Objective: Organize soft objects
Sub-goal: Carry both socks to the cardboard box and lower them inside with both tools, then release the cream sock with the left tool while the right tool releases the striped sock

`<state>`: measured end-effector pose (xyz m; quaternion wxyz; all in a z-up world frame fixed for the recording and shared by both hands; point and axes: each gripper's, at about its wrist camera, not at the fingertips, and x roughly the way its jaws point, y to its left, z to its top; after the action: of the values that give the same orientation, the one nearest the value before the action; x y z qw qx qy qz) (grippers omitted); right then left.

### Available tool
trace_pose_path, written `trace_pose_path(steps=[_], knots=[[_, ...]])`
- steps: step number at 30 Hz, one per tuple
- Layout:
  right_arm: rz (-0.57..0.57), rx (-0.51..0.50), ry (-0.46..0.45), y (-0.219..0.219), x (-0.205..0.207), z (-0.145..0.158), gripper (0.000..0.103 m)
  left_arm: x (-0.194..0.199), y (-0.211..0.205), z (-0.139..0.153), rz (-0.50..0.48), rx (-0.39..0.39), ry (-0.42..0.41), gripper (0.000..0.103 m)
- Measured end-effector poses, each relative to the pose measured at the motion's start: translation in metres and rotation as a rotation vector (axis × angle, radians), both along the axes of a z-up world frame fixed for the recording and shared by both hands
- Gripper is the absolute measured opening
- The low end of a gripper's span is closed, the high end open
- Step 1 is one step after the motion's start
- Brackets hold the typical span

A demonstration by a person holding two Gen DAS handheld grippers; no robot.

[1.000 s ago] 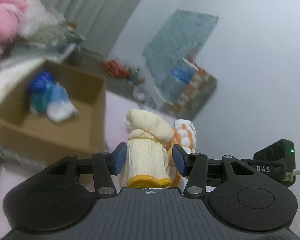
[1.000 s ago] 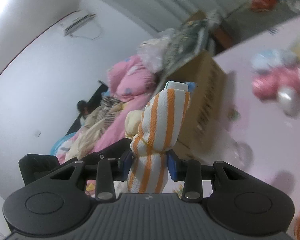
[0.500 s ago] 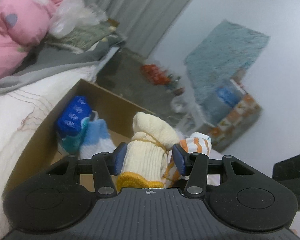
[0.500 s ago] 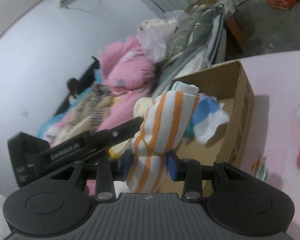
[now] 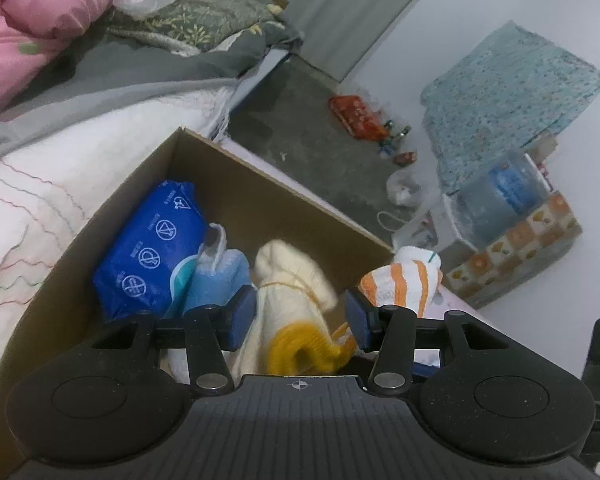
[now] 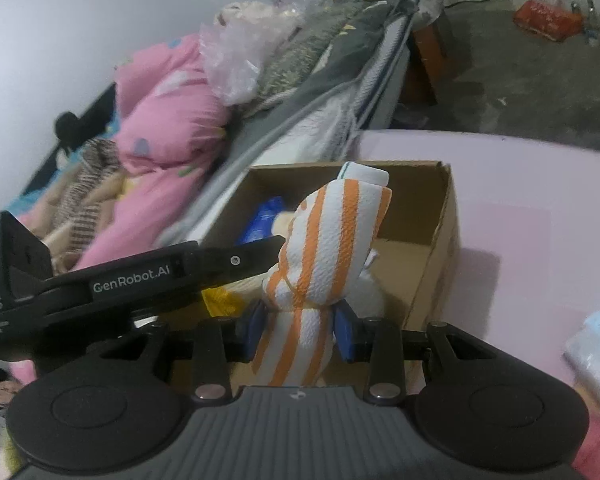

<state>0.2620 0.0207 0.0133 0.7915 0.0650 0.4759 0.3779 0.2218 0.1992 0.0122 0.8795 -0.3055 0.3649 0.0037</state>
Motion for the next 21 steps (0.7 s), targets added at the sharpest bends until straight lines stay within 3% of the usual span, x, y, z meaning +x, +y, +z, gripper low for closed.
trace_pose_path(steps=[6,9,21], knots=[[-0.014,-0.126,-0.072,0.018,0.015,-0.008,0.063,0.018,-0.004,-0.014,0.021,0.014,0.031,0.049],[-0.011,-0.175,-0.098,0.026,0.018,-0.012,0.068,0.022,-0.006,-0.021,0.024,0.025,0.050,0.049],[-0.006,-0.184,-0.105,0.033,0.021,-0.007,0.073,0.015,0.001,-0.016,0.042,0.015,0.050,0.053]])
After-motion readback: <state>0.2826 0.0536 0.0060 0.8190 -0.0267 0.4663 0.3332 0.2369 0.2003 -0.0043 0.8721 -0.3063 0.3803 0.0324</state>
